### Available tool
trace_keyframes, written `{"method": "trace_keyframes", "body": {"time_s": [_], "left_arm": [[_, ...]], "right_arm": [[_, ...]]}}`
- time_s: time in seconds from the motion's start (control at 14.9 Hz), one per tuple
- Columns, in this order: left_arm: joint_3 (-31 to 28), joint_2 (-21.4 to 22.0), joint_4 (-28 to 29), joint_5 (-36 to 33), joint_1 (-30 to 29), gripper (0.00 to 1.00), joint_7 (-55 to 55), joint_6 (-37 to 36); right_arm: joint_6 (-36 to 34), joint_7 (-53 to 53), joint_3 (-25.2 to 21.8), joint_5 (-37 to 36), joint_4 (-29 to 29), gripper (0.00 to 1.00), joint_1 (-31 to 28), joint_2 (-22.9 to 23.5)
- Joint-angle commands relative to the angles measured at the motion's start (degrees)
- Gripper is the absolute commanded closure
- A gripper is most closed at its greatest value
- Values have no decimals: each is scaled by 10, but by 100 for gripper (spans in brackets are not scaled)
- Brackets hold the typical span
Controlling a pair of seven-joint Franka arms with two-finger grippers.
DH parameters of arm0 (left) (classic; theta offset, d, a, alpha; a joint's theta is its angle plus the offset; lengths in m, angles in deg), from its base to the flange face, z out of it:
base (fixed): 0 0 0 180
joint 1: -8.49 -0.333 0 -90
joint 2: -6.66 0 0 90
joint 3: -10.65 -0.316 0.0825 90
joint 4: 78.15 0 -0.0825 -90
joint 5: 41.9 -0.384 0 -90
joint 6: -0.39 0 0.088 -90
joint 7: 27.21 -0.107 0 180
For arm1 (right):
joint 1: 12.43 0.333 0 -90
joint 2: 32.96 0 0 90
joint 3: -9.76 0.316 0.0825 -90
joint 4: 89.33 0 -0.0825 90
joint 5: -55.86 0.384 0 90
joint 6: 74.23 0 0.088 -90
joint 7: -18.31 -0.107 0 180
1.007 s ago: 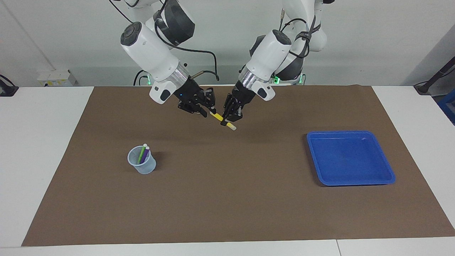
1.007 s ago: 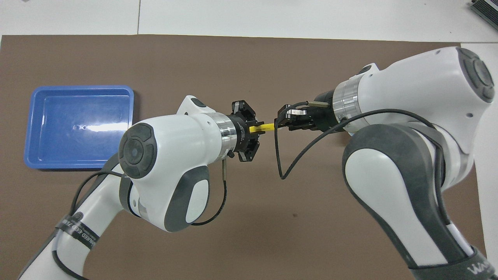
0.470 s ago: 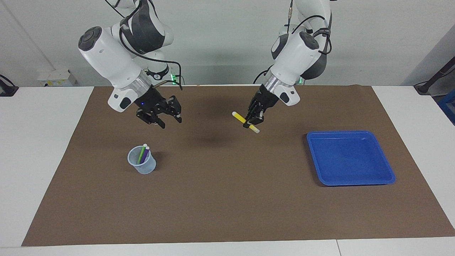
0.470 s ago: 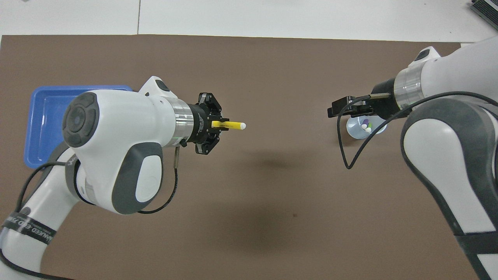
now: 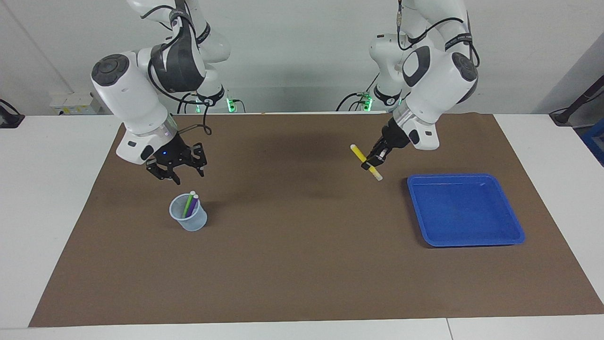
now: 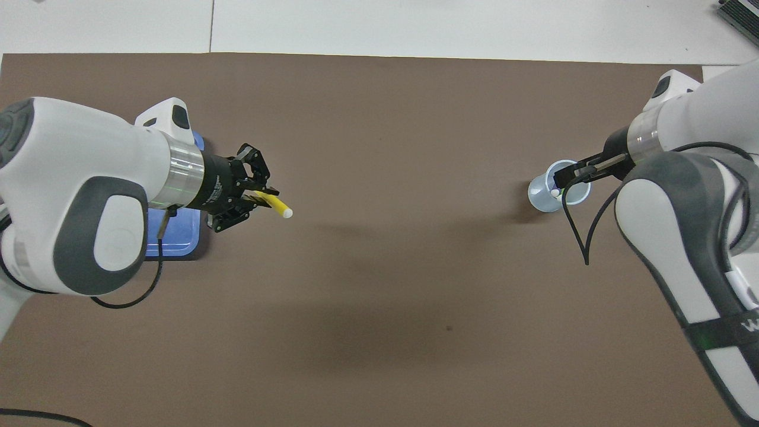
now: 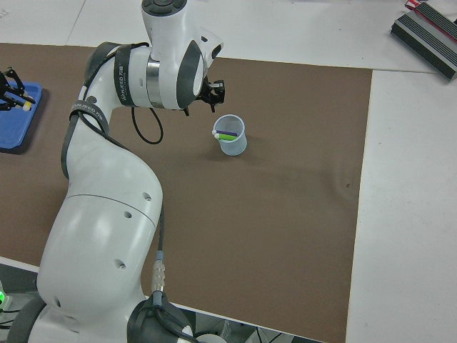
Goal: Right arm passes pens to left for tray arrangement
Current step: 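Carry the yellow pen to the tray while the right gripper returns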
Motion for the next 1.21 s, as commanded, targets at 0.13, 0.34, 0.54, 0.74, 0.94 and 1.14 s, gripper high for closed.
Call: {"method": "trace_keyframes", "body": {"time_s": [0.13, 0.34, 0.54, 0.74, 0.94, 1.14], "left_arm": [[3, 26, 23, -58, -66, 100, -200, -59], [2, 24, 26, -91, -81, 100, -273, -68], [2, 18, 29, -157, -90, 100, -344, -70], [2, 5, 37, -184, -135, 100, -452, -57], [2, -7, 37, -227, -159, 100, -511, -30], [2, -40, 34, -247, -162, 100, -514, 14]], "right_arm": [[61, 31, 6, -76, 42, 32, 18, 16], [73, 30, 6, -97, 45, 32, 34, 30], [82, 31, 6, -122, 49, 33, 38, 38], [102, 31, 6, -136, 62, 35, 38, 41], [102, 31, 6, -142, 71, 39, 39, 43], [109, 31, 6, -150, 84, 43, 39, 41]]}}
